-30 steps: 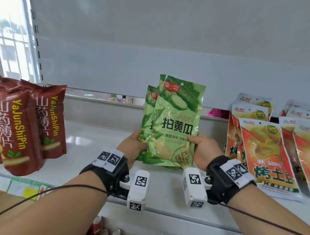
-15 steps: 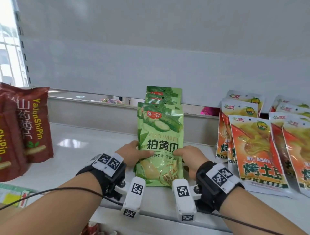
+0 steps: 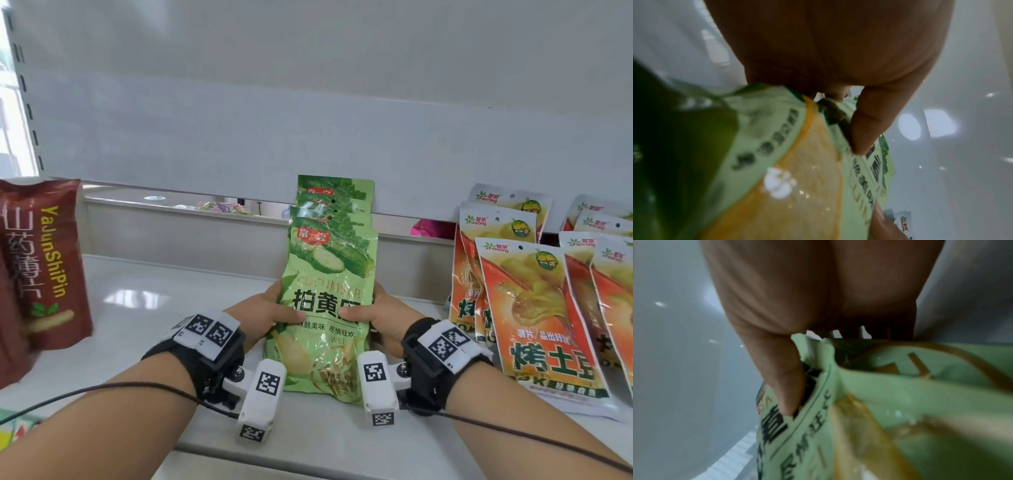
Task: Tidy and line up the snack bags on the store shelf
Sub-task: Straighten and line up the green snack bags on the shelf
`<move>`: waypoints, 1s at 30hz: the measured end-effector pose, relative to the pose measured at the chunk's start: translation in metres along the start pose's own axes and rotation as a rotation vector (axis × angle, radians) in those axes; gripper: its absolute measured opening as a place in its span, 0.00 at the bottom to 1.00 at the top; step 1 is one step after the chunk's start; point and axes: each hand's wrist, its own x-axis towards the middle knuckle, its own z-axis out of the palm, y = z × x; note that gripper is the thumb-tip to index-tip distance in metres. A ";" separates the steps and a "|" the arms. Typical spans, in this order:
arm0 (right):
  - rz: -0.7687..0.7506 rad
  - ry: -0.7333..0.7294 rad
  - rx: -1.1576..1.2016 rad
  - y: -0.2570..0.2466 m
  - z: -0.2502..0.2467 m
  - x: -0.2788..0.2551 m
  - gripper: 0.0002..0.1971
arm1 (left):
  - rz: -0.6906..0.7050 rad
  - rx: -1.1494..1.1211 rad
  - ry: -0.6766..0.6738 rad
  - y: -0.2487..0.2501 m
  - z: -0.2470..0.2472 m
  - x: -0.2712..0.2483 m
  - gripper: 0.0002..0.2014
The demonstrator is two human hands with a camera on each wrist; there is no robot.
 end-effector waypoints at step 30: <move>-0.014 0.365 -0.099 -0.010 -0.023 -0.035 0.38 | 0.490 0.140 0.206 0.042 -0.008 0.004 0.26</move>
